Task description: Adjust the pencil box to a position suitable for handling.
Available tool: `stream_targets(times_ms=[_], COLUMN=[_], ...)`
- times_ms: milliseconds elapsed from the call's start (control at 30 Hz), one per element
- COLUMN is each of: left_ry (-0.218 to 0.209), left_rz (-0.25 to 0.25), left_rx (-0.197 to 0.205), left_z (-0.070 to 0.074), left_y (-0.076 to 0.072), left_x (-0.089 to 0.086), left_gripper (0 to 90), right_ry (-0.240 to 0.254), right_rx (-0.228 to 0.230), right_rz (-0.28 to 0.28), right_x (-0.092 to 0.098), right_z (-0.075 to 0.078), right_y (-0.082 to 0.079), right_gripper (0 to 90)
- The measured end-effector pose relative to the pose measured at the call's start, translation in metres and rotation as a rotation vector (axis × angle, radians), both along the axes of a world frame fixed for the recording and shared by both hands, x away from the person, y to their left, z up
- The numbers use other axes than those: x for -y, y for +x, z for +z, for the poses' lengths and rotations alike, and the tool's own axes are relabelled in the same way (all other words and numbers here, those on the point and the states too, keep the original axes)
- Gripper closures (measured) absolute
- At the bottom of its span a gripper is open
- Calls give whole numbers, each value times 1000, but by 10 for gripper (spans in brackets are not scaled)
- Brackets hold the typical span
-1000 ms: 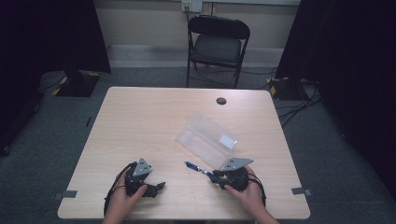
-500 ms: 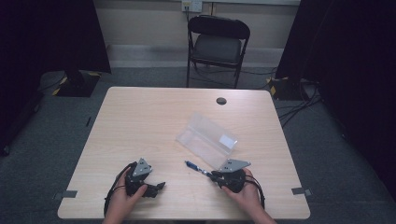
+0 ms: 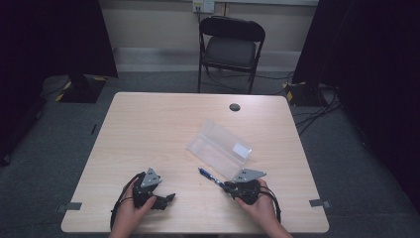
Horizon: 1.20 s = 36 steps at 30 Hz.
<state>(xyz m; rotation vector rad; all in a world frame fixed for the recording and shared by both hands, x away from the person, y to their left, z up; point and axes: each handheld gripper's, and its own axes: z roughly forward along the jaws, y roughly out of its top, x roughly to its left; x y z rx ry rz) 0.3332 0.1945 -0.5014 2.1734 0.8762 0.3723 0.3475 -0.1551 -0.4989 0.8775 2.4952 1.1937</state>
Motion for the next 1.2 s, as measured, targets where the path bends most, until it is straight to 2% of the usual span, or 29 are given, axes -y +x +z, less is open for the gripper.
stream_targets(times_ms=[433, 867, 1067, 1200], left_ry=[-1, -1, -1, -1], left_rz=[0, -1, 0, -1], left_rx=[0, 0, 0, 0], left_z=[0, 0, 0, 0], left_y=[0, 0, 0, 0], left_x=[0, 0, 0, 0], left_gripper=[131, 131, 131, 131], right_ry=[-10, 28, 61, 60], right_rx=[17, -31, -32, -22], right_rz=[-5, -6, 1, 8], right_x=[-2, -2, -3, -4], right_z=[0, 1, 12, 16], right_y=[-3, -1, -5, -7], right_gripper=[809, 810, 811, 811])
